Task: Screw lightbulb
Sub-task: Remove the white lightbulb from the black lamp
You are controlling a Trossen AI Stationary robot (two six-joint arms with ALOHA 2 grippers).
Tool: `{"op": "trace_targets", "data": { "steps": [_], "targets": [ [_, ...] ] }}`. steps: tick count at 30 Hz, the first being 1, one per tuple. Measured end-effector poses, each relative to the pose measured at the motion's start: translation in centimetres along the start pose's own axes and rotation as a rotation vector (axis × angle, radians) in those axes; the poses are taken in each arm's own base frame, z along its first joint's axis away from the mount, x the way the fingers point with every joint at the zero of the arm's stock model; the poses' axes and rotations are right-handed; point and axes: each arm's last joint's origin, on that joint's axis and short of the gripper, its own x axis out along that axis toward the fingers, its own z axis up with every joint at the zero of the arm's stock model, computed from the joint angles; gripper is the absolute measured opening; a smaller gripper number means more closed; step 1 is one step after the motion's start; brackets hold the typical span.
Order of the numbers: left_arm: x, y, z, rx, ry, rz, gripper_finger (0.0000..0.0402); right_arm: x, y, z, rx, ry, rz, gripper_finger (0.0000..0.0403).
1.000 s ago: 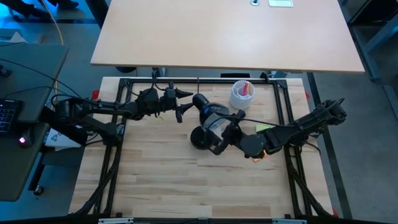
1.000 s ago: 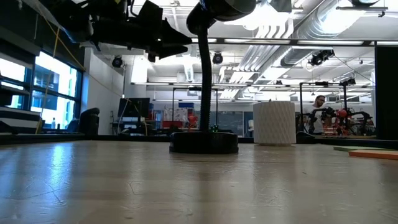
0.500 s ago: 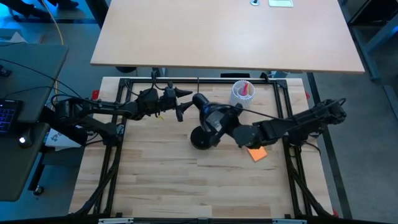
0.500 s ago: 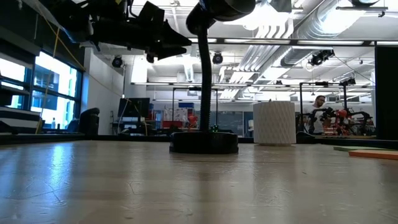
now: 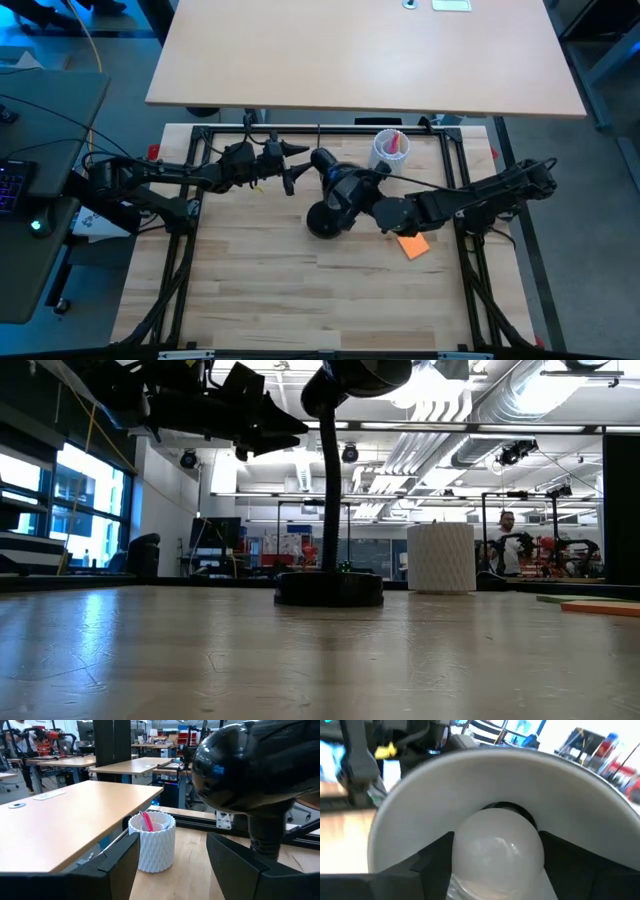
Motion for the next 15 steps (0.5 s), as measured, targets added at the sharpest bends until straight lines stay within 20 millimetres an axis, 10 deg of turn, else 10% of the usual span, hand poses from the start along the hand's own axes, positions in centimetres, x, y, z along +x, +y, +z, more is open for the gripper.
{"op": "trace_targets", "data": {
  "steps": [15],
  "targets": [
    [0.0, 0.0, 0.0, -0.01, 0.0, 0.002, 0.0224, 0.03, -0.01, -0.36, -1.062, 0.031, -0.004, 0.0238]
  ]
}}
